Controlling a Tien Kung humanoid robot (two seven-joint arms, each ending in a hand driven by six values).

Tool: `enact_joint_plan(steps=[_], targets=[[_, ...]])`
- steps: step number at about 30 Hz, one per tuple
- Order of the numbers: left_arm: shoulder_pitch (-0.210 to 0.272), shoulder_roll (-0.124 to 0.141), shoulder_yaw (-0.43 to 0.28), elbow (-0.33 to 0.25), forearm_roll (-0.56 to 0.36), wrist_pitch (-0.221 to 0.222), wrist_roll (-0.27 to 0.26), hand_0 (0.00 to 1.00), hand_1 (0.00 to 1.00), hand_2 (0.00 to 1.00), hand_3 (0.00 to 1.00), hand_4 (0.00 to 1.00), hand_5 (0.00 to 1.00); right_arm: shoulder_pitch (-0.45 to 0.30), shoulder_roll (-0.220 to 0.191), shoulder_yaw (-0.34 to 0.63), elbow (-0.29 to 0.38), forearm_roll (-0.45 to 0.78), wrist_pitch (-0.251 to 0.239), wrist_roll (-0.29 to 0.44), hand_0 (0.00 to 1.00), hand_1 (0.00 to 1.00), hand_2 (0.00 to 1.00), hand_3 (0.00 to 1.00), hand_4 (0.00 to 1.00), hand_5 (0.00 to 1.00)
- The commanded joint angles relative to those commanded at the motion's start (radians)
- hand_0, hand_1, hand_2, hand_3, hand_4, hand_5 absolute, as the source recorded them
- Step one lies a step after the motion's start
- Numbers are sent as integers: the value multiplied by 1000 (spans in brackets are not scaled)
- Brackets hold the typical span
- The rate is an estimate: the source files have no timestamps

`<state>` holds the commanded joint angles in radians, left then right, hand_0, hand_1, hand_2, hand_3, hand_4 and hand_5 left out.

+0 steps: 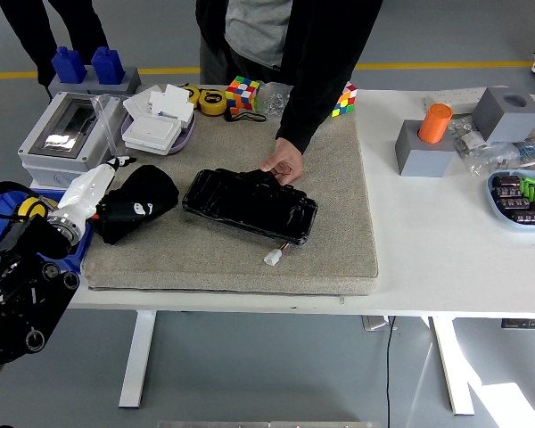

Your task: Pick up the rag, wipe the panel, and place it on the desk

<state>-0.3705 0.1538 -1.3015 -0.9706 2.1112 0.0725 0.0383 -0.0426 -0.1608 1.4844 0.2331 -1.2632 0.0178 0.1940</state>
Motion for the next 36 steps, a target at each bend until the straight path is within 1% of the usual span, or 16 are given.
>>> enact_joint_plan(steps=[1,2,5,8,9,11,14,15,20,21,26,27,32,33,36], targets=[[-3,-3,2,7,2,4,0,905,904,904,900,998,438,0,0,-1,0,1,0,0,592,577,514,524,942,403],[-4,-5,3,12,3,6,0,801,822,825,855,998,355,-1,0,-2,0,1,0,0,591,577,514,524,943,403],[-16,-21,3,39,0,26,-3,801,822,825,855,998,355,-1,0,-6,1,4,0,0,591,577,514,524,943,403],[-30,-34,8,65,-10,62,-20,801,822,825,855,998,355,-1,1,-13,5,11,-1,1,591,577,514,524,943,403],[-37,-39,8,76,-10,76,-27,658,685,698,763,969,159,0,1,-16,6,13,-1,1,592,577,514,525,944,403],[-47,-46,8,91,-9,90,-33,658,685,698,763,969,159,1,2,-17,7,15,-1,1,592,577,514,525,944,403],[-66,-57,9,121,5,93,-22,658,685,698,763,969,159,1,2,-15,8,16,-1,1,592,577,514,525,944,403],[-69,-59,8,127,7,95,-21,553,625,583,625,870,47,2,2,-15,8,16,-2,1,592,577,514,525,944,403],[-76,-63,6,145,19,94,-18,553,625,583,625,870,47,0,2,-10,9,15,-2,1,592,577,514,525,944,403],[-76,-63,4,146,18,99,-24,396,492,548,581,727,2,-1,2,-10,9,16,-3,2,592,577,514,525,944,403],[-73,-63,6,139,7,138,-63,396,492,548,581,727,2,-3,5,-8,9,14,-3,3,592,577,514,525,944,403],[-74,-63,9,137,5,147,-70,309,454,504,575,703,2,-2,6,-7,9,14,-3,2,592,577,514,525,944,403],[-71,-61,12,131,-9,164,-87,309,454,504,575,703,2,-1,8,-10,14,20,-3,3,592,577,514,525,944,403],[-68,-60,10,125,-9,166,-90,296,454,503,568,707,2,-1,9,-11,15,21,-3,3,592,575,514,524,943,404],[-52,-55,-4,79,-6,170,-90,296,454,503,568,707,2,-1,11,-12,17,22,-3,4,592,575,514,524,943,404]])
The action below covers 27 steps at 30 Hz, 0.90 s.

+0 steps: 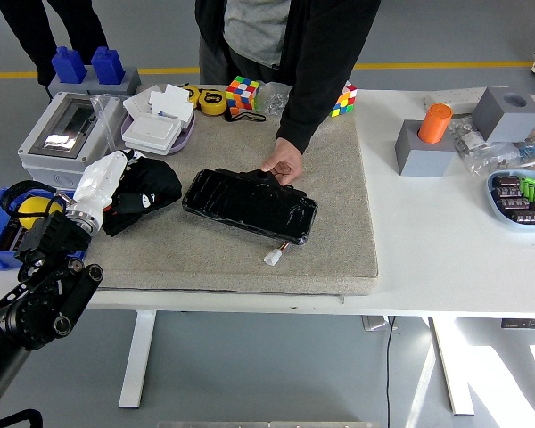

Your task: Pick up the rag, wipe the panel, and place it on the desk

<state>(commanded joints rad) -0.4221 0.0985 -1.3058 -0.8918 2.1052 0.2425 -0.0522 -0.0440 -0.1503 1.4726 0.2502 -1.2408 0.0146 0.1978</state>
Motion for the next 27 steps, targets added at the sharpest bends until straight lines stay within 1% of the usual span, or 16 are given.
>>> enact_joint_plan(steps=[4,7,11,13,15,18,23,27], targets=[[17,12,-16,-92,8,-4,9,285,442,492,565,705,2,-3,1,1,0,-2,-1,1,590,575,514,524,942,402],[17,18,-4,-151,-1,-15,13,285,442,492,565,705,2,-3,0,1,-1,-3,-1,1,590,575,514,524,942,402],[13,14,46,-188,-22,-24,22,271,423,476,561,718,2,-3,0,-1,0,-1,-1,1,591,575,514,523,940,401],[8,6,67,-188,-22,-25,26,271,423,476,561,718,2,-3,1,-2,0,2,-1,2,591,575,514,523,940,401],[-5,-9,92,-173,-15,-26,32,271,422,475,562,724,2,-3,1,-5,0,3,0,2,591,575,513,523,940,401],[-22,-23,111,-145,-6,-26,37,271,422,475,562,724,2,-2,1,-7,0,4,0,3,591,575,513,523,940,401],[-36,-38,126,-99,8,-31,42,269,421,472,562,728,2,-3,0,-7,-1,4,0,3,591,575,514,524,940,401],[-35,-47,132,-84,14,-27,41,267,412,465,563,726,2,-4,1,-4,-1,4,1,4,591,575,512,523,939,401]])
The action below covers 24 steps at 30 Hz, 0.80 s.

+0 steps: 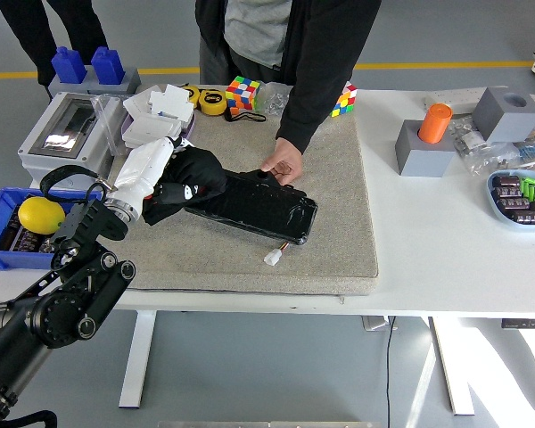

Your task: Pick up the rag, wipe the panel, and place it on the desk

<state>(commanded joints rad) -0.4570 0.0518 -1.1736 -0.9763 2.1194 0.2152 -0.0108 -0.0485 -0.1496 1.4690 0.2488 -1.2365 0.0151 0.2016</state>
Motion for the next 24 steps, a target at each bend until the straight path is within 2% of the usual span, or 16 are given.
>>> enact_joint_plan(steps=[12,24], targets=[[-9,-2,51,1,-48,-2,-2,265,406,461,564,721,2,1,0,-14,7,12,1,1,591,574,512,523,939,399],[-17,-19,158,-33,-88,0,0,265,406,460,564,721,2,2,2,-7,8,9,2,1,590,575,513,523,940,398]])
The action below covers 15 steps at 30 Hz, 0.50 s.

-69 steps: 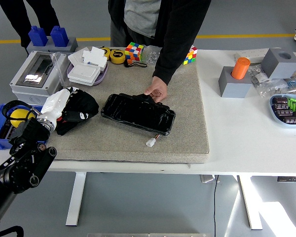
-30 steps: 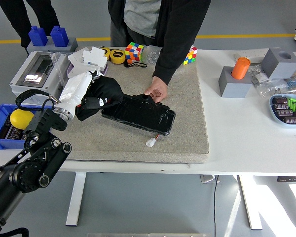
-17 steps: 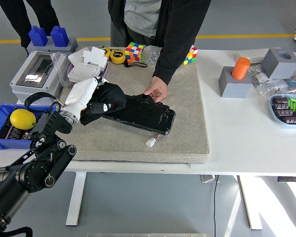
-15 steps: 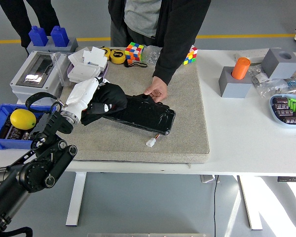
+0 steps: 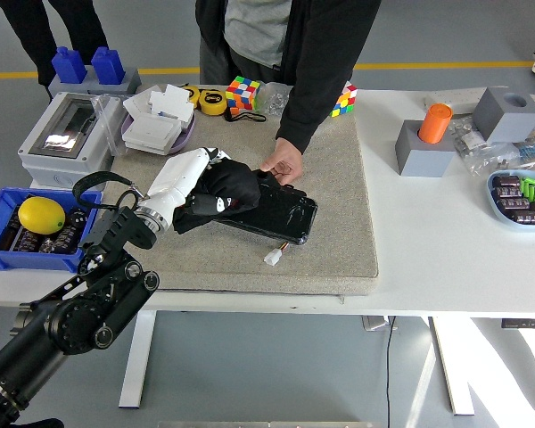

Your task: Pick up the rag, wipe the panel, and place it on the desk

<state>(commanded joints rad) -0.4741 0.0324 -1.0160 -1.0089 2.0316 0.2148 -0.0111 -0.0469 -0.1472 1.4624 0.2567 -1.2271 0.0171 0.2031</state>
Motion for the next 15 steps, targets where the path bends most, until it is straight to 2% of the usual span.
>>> enact_joint_plan(steps=[15], targets=[[-35,-31,183,-11,-57,-2,5,264,402,458,563,722,2,0,-5,-7,-2,1,0,-1,590,575,513,524,941,396]])
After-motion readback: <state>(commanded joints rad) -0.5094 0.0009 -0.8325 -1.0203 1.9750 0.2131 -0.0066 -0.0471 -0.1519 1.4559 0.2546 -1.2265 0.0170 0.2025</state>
